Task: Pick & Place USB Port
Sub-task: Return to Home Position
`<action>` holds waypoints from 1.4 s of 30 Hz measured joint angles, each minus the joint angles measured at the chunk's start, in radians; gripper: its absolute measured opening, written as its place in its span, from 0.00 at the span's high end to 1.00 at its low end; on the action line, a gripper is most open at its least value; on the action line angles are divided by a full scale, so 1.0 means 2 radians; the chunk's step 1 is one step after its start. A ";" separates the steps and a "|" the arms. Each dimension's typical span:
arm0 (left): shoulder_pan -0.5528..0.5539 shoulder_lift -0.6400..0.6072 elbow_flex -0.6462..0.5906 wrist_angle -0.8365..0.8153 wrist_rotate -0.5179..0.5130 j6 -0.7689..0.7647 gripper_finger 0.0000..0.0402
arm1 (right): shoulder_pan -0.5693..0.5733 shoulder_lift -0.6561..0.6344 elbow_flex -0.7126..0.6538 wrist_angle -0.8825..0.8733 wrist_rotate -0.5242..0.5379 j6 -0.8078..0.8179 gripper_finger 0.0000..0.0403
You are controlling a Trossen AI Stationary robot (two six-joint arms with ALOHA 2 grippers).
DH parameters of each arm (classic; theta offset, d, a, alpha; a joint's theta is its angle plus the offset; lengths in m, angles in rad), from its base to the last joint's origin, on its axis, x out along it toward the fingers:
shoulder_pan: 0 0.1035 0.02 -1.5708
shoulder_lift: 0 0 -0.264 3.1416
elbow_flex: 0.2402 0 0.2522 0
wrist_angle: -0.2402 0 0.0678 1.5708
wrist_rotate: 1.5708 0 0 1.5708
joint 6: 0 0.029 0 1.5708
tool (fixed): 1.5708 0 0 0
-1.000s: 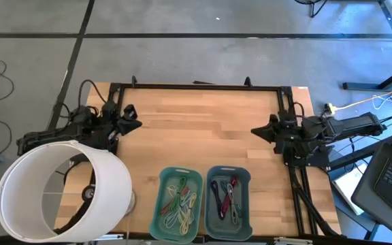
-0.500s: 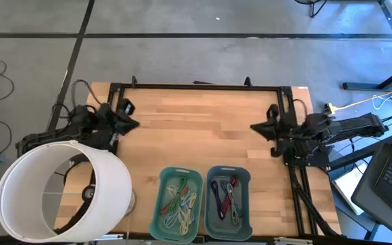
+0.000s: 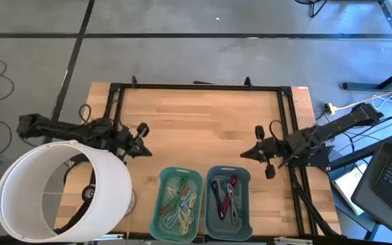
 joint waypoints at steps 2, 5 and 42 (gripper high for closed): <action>-0.042 0.002 -0.016 0.009 -0.038 -0.006 1.00 | 0.037 -0.009 -0.014 -0.002 0.042 0.017 1.00; -0.109 0.002 -0.055 0.029 -0.130 -0.017 1.00 | 0.097 -0.028 -0.052 0.007 0.131 0.054 1.00; -0.210 -0.006 -0.097 -0.168 -0.301 -0.048 0.99 | 0.241 -0.056 -0.265 0.169 0.299 0.051 0.94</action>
